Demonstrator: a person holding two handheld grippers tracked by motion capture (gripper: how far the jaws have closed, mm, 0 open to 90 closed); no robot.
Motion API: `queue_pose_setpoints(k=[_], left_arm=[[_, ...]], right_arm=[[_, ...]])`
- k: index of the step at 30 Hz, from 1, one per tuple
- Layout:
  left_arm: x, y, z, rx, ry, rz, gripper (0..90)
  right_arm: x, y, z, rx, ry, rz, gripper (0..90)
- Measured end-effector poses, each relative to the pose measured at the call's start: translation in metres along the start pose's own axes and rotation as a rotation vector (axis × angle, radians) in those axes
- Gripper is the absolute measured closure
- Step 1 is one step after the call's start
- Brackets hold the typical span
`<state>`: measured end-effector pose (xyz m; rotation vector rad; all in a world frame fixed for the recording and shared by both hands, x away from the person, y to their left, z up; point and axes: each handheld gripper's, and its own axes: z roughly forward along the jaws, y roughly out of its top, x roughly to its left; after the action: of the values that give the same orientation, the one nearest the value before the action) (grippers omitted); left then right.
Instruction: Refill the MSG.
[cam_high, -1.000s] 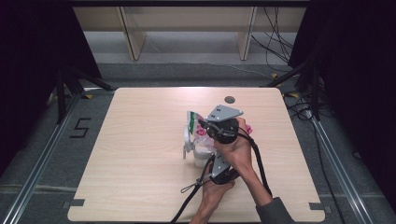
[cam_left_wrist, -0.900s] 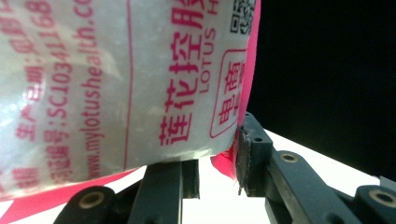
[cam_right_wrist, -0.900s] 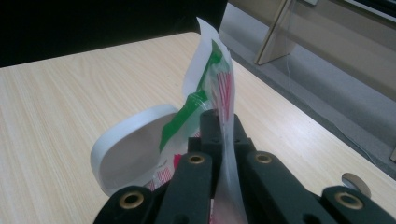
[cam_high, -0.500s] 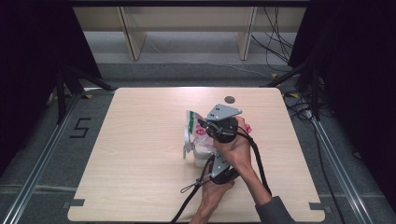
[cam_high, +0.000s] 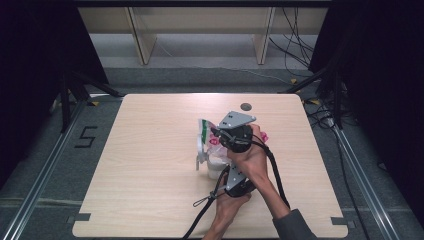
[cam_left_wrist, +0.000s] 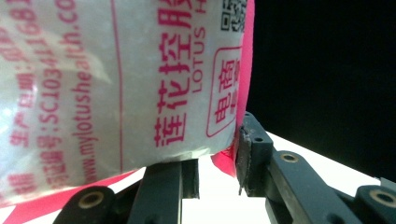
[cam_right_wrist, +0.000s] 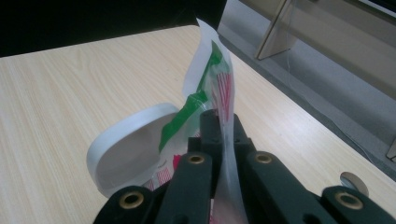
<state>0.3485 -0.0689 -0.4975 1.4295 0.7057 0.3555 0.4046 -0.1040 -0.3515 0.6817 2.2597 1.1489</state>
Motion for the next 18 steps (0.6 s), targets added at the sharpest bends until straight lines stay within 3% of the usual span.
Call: queue_pose_setpoints(k=[6, 7, 9, 13, 18], left_arm=[[0.0001, 0.0001, 0.0000, 0.002, 0.000, 0.001, 72.6], [0.0001, 0.0000, 0.0001, 0.003, 0.001, 0.005, 72.6], [0.0001, -0.0001, 0.0002, 0.002, 0.002, 0.003, 72.6], [0.0001, -0.0001, 0.0000, 0.001, 0.000, -0.001, 72.4], [-0.0005, -0.0004, 0.0004, -0.006, 0.003, -0.001, 72.3]], right_arm=[[-0.0006, 0.0002, 0.0005, 0.011, 0.015, 0.007, 90.0], [-0.0023, 0.0006, 0.0007, -0.001, 0.009, -0.014, 90.0], [-0.0018, 0.0008, 0.0003, 0.006, 0.019, 0.003, 90.0], [-0.0011, 0.0008, 0.0025, 0.007, 0.005, -0.018, 90.0], [0.0001, 0.0007, 0.0029, 0.023, 0.013, 0.008, 90.0]])
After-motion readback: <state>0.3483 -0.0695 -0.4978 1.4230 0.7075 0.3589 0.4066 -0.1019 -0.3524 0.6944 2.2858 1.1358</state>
